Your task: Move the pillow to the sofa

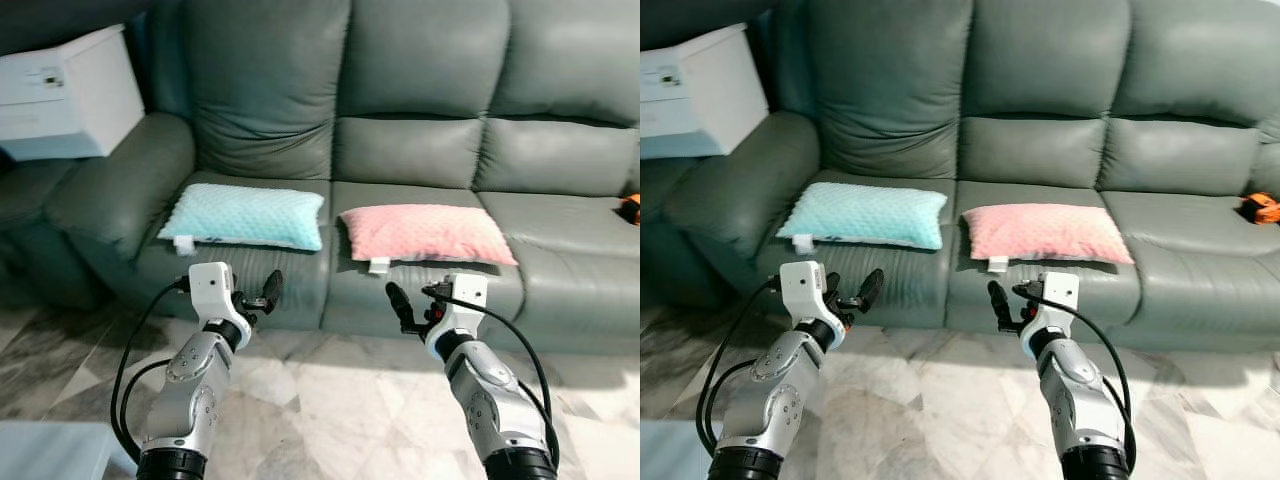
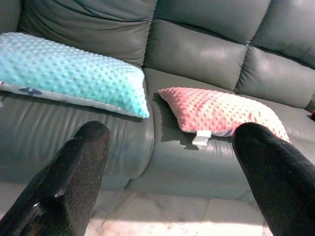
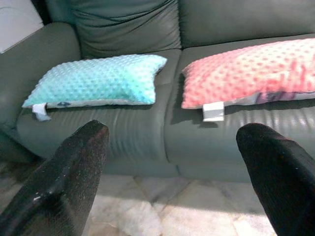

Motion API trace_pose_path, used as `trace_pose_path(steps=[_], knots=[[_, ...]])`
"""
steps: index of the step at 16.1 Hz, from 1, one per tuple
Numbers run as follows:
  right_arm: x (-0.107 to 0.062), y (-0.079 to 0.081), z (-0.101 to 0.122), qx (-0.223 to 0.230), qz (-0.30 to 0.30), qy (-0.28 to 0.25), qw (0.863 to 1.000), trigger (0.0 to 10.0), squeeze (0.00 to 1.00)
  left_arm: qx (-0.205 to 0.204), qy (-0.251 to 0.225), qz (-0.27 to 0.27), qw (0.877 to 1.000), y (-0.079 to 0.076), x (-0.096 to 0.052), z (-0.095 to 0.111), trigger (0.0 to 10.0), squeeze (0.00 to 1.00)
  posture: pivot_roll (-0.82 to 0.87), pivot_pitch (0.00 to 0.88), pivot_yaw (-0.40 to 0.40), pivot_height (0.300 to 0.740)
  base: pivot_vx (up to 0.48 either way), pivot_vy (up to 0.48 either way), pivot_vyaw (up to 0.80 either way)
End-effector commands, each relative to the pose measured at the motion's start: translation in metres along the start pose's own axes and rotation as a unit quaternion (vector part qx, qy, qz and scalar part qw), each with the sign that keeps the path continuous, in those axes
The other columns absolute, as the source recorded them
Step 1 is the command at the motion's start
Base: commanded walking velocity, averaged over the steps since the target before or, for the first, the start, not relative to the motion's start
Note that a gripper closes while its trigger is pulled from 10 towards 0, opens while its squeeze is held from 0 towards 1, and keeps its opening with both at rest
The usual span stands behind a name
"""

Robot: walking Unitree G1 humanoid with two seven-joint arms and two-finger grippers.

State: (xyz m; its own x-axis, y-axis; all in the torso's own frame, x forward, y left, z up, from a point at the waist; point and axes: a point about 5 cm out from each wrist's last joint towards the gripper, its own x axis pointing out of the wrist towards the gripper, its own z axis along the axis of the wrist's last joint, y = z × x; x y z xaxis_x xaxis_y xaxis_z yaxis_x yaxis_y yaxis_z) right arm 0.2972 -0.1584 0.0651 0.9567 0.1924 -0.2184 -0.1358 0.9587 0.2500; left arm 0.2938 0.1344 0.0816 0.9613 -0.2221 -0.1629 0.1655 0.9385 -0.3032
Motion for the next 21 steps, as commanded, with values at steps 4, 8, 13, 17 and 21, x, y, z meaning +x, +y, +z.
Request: trace_pose_path(steps=[4, 8, 13, 17, 21], knots=[[-0.003, -0.003, -0.002, -0.006, -0.007, 0.006, 1.000, 10.0, 0.00, 0.011, 0.004, 0.011, 1.000, 0.005, -0.004, -0.003, 10.0, 0.00, -0.14, 0.000, -0.004, 0.740, 0.000, 0.000, -0.75], [-0.001, -0.002, 0.000, -0.007, -0.005, 0.004, 1.000, 10.0, 0.00, 0.012, 0.003, 0.019, 1.000, 0.009, -0.005, -0.002, 10.0, 0.00, -0.14, 0.000, -0.006, 0.740, 0.000, 0.000, -0.73], [-0.001, -0.002, 0.000, -0.009, -0.005, 0.008, 1.000, 10.0, 0.00, 0.020, 0.005, 0.005, 1.000, 0.003, -0.002, -0.003, 10.0, 0.00, -0.14, 0.000, -0.010, 0.740, 0.000, 0.000, -0.73], [-0.003, -0.002, 0.000, -0.018, 0.001, 0.000, 1.000, 10.0, 0.00, 0.023, 0.013, -0.006, 1.000, -0.003, -0.003, -0.007, 10.0, 0.00, -0.15, 0.000, -0.011, 0.740, 0.000, 0.000, -0.55], [-0.002, -0.003, 0.002, -0.021, 0.002, 0.000, 1.000, 10.0, 0.00, 0.020, 0.009, -0.011, 1.000, -0.003, -0.001, -0.005, 10.0, 0.00, -0.15, 0.000, -0.014, 0.740, 0.000, -0.198, 0.00]])
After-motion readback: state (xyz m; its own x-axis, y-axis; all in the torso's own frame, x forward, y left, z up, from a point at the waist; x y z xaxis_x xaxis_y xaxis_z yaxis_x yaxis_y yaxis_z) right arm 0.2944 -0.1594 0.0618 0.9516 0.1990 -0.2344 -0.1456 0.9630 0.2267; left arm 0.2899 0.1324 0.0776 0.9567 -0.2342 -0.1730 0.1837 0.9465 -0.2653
